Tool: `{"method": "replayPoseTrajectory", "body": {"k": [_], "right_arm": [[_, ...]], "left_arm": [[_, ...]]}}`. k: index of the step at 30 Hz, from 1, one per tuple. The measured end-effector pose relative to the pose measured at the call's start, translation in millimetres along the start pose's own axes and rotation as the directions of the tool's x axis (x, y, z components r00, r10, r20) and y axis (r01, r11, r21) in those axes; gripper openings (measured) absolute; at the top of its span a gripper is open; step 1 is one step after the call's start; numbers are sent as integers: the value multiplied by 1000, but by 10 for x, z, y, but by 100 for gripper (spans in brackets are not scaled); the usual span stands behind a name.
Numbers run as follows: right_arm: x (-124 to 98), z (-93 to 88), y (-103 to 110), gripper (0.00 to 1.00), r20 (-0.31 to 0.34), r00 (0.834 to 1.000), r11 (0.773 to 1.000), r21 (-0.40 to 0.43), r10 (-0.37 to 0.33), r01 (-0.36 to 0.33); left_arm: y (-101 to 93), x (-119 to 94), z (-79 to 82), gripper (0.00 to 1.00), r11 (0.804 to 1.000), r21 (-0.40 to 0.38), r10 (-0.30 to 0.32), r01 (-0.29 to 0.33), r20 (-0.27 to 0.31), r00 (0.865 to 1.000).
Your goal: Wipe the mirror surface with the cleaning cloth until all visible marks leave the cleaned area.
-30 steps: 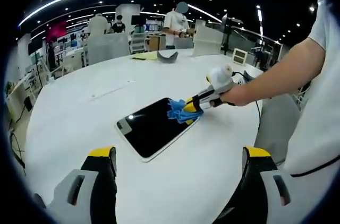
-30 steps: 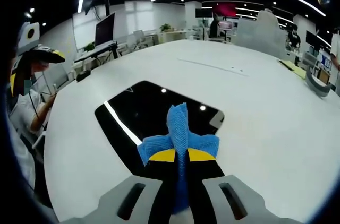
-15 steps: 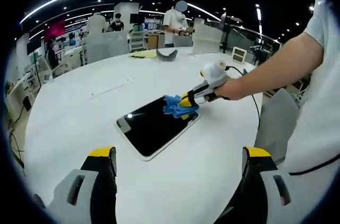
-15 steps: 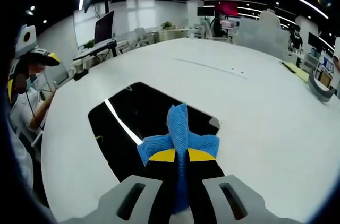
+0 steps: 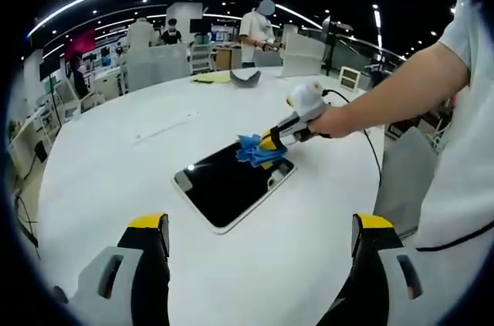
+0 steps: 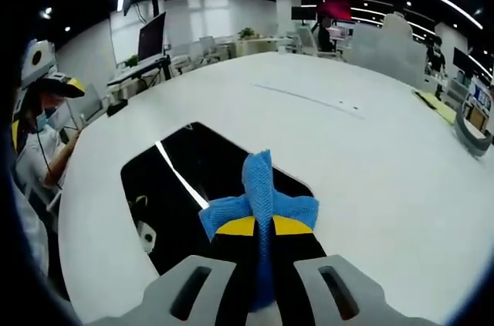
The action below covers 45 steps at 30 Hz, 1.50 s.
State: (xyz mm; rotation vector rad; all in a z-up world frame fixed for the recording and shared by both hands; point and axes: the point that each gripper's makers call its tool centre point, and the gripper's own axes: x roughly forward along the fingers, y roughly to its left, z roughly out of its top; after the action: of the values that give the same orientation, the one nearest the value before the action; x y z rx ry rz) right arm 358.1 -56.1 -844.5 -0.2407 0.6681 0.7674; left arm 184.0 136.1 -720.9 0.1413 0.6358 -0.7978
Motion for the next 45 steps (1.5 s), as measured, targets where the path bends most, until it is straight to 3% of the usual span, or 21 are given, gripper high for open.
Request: {"method": "replayPoseTrajectory", "body": {"k": [22, 35, 45], "right_arm": [[195, 155, -91, 1, -32, 999, 999, -17, 39, -39], [218, 173, -96, 1, -36, 998, 999, -26, 44, -45], [227, 178, -101, 1, -38, 998, 999, -26, 40, -41]], "left_arm": [[83, 24, -18, 99, 1000, -8, 2, -2, -10, 1000], [101, 43, -85, 97, 1000, -14, -7, 6, -33, 999], [134, 26, -49, 99, 1000, -21, -6, 6, -17, 1000]]}}
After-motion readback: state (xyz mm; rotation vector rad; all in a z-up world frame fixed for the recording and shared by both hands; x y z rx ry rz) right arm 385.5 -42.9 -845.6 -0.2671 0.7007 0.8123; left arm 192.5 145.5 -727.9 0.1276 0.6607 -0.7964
